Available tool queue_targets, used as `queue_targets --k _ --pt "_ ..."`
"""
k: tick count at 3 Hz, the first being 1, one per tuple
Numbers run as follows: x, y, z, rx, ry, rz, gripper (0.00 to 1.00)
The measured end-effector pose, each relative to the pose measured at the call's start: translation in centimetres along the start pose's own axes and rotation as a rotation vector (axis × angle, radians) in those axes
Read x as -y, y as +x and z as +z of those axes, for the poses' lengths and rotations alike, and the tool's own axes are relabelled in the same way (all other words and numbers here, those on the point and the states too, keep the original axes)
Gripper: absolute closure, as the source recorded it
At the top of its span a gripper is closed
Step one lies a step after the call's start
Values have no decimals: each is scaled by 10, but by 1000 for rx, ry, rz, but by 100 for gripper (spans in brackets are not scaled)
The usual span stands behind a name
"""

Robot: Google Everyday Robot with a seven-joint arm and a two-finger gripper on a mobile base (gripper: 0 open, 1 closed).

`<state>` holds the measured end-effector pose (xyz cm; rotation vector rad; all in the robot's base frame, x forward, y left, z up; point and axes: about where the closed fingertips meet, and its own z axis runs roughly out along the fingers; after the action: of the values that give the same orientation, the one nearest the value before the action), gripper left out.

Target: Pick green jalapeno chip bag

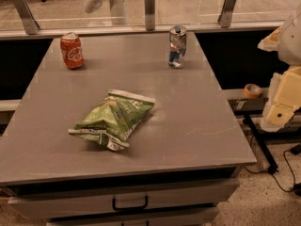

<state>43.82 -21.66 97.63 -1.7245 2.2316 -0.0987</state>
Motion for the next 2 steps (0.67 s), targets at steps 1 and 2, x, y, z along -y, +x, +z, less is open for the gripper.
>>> queue_targets --k 1,2 --pt "0 0 0 0 0 0 0" --pt "-14 -26 15 43 -47 -67 0"
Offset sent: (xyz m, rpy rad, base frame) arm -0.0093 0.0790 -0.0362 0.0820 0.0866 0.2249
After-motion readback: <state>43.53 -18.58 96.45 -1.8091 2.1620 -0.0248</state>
